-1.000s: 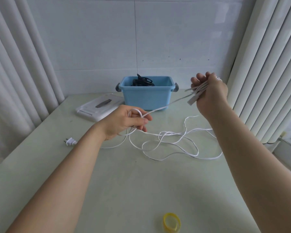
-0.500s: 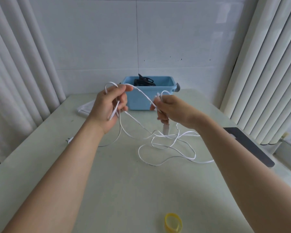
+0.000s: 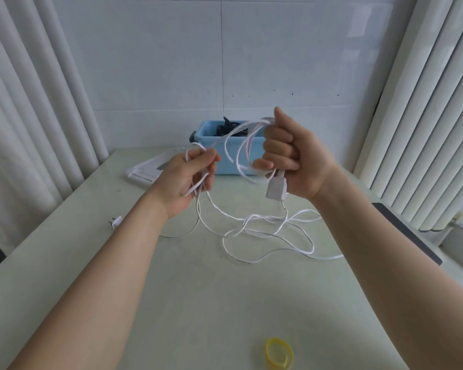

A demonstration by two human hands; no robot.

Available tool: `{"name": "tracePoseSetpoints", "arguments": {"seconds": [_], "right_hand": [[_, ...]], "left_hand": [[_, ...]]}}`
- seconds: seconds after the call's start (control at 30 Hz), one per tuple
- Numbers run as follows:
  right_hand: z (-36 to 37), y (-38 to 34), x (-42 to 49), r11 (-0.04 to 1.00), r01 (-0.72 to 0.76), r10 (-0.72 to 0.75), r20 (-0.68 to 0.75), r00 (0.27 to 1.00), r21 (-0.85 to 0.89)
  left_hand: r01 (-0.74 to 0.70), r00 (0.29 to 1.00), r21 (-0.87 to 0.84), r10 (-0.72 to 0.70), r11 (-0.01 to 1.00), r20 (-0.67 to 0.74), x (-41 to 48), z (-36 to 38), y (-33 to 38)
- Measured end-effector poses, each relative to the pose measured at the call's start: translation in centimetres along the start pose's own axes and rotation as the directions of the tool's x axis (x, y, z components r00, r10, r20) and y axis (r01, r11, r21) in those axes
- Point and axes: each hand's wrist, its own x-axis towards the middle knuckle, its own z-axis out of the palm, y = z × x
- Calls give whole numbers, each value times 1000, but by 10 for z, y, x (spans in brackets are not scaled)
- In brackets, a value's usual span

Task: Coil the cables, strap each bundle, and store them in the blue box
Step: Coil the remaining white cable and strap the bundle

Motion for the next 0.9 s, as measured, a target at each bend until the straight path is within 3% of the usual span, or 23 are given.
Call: {"name": "tracePoseSetpoints", "arguments": {"seconds": [0.13, 0.23, 0.33, 0.4, 0.5, 0.57, 0.63, 0.7, 0.83, 0.9], "right_hand": [[-8, -8, 4, 922, 175, -118, -180, 977, 346], [-12, -13, 7, 848, 408, -251, -423, 871, 337], [-19, -24, 8, 819, 569, -404, -630, 663, 73], [-27, -36, 2, 807, 566, -491, -724, 484, -169], [-43, -47, -13, 791, 365, -597, -750, 285, -492], [-52, -45, -20, 734, 145, -677, -700, 228, -663], [-65, -36, -19, 624, -88, -735, -621, 272, -776], [-74, -24, -12, 539, -268, -687, -601, 408, -798], [-67, -1, -3, 367, -446, -447, -575, 685, -816], [-56, 9, -4, 276, -469, -307, -539, 784, -839]], "left_hand": [[37, 992, 141, -54, 989, 113, -1, 4, -10], [66, 967, 242, -123, 968, 225, -4, 7, -12], [69, 957, 333, -156, 940, 243, -6, 9, -12], [71, 956, 327, -157, 942, 246, -6, 8, -12], [83, 962, 262, -145, 961, 229, -4, 5, -12], [65, 972, 277, -124, 959, 200, -5, 7, -11], [34, 986, 256, -74, 966, 147, -4, 10, -9], [1, 994, 180, -20, 984, 103, -1, 10, -8], [-99, 995, 32, 98, 995, 21, 4, 3, -5], [-142, 988, -5, 141, 990, -66, 5, 0, -3]]}}
